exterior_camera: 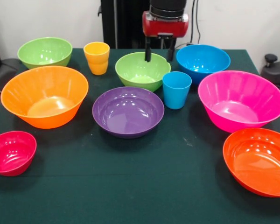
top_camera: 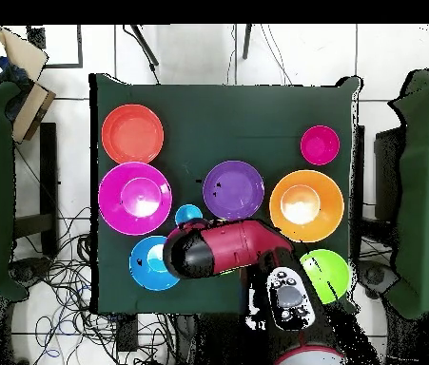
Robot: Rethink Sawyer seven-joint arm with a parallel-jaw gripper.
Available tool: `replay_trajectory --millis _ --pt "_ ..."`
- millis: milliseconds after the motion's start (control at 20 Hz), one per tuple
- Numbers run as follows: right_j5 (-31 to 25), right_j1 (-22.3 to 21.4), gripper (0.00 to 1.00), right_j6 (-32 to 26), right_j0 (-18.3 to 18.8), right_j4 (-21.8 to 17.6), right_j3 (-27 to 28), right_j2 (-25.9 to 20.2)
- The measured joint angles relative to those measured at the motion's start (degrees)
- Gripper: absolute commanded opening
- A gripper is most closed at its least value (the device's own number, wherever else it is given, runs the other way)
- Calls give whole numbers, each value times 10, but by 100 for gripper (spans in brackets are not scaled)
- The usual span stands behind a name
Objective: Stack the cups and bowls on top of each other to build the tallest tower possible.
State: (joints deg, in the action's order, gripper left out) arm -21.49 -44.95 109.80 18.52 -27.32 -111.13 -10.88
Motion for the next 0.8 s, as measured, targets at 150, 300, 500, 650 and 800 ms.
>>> replay_trajectory --millis 150,300,500,650,800 --pt "0 -1 100 0 16 -9 0 -31" --pt "-2 -5 100 0 27 -9 -1 -50" --pt "-7 -20 100 0 38 -9 -4 -72" --pt "-7 -31 100 0 45 -9 -10 -84" --pt "-7 -42 100 0 54 -9 -18 -93"
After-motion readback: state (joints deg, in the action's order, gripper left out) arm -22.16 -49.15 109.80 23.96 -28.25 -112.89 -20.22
